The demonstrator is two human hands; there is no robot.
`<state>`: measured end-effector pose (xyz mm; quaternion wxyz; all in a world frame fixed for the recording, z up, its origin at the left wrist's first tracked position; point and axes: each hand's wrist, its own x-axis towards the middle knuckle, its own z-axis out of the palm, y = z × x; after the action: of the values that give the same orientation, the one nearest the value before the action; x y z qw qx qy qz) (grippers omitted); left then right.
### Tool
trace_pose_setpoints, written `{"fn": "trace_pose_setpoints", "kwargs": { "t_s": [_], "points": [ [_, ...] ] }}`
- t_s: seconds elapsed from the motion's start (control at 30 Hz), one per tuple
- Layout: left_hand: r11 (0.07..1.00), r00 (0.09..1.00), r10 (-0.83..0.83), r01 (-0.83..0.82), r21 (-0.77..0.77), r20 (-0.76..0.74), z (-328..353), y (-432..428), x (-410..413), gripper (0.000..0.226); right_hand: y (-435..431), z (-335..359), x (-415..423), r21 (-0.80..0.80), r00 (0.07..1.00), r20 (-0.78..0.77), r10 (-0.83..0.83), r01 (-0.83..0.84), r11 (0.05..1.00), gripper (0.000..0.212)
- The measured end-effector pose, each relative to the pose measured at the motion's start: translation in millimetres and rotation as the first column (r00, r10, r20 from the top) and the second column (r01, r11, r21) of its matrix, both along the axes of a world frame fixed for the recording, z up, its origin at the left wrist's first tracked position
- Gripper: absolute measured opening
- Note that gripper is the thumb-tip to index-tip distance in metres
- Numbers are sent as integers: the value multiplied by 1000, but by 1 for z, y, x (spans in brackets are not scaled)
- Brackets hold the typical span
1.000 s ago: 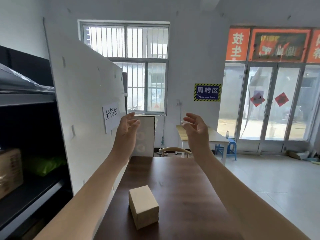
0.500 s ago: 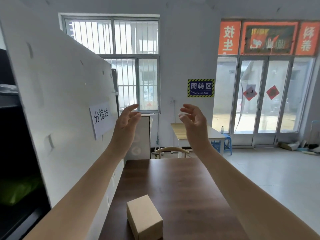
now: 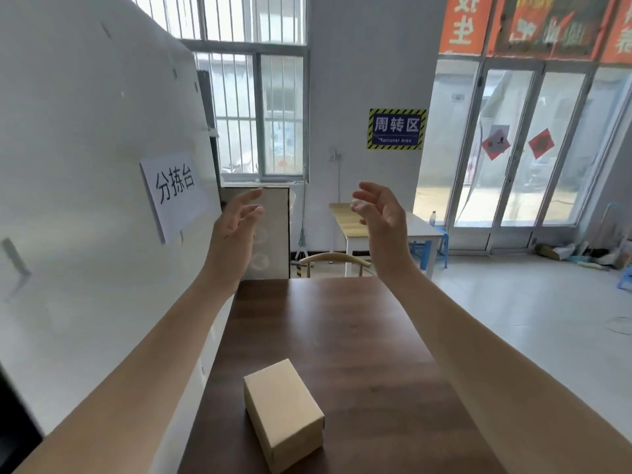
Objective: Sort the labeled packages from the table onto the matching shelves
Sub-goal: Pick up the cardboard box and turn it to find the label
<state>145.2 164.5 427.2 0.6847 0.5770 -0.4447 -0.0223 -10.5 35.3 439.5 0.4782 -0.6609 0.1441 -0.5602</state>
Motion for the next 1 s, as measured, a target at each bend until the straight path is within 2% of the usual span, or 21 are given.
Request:
{"fn": "trace_pose_setpoints", "kwargs": {
  "t_s": [0.07,0.2,0.33,0.53,0.7,0.77,0.87,0.93,1.0],
  "points": [
    [999,999,27,-26,20,-18,-19,-15,12,28,-18,-19,15,27,1000,-15,22,-21,999,34],
    [991,980,114,-102,82,-165,-73,-43,29,25,-51,-75,44,164,994,-29,102,-96,982,31],
    [961,930,220,-156,229,-293,-158,-64,43,26,-82,-159,74,275,979,-157,133,-86,958,31],
    [859,802,413,-185,478,-432,-293,-69,58,36,-94,-289,91,429,896,-379,229,-49,902,35],
    [781,677,519,-127,611,-522,-372,-58,72,51,-95,-368,101,549,783,-522,339,4,836,39],
    [784,637,517,-85,615,-572,-397,-57,76,59,-96,-397,105,600,734,-557,388,32,800,42],
    [839,551,446,16,544,-705,-429,-54,74,62,-97,-435,110,699,684,-556,472,77,711,63],
    [871,495,387,80,484,-778,-446,-50,68,66,-94,-456,110,794,678,-491,547,89,601,67],
    [899,454,343,95,427,-822,-456,-46,64,71,-92,-473,112,867,686,-386,617,41,497,61]
  ]
}}
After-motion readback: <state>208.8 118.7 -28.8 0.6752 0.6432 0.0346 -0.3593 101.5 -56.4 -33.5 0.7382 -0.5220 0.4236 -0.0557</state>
